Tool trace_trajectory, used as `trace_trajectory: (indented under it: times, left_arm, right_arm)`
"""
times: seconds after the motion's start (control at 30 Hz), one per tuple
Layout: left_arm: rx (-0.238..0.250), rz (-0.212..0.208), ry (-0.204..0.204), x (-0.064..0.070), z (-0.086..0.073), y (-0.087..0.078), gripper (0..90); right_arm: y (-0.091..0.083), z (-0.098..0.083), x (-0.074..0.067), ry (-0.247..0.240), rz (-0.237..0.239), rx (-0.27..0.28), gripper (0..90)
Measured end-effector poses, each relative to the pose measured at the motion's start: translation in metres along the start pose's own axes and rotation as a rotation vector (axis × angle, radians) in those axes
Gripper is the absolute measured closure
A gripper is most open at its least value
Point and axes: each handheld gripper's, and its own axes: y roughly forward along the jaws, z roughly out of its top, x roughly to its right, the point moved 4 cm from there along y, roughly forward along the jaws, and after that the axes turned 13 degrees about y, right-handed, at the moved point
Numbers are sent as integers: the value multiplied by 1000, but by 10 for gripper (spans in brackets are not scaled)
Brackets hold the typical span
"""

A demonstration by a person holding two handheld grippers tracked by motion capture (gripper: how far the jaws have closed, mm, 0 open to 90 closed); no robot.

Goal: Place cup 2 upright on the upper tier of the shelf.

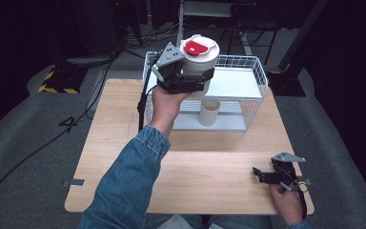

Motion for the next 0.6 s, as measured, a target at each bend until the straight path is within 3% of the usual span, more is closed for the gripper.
trace_trajectory:
  times: [0.3,0.6]
  left_arm:
    - [4,86,-4,-19,0,21,113]
    - [-16,112,-9,-32,-5,42,113]
  right_arm:
    - [0,0,0,0,0,0,75]
    - [0,0,0,-2,2,2,81]
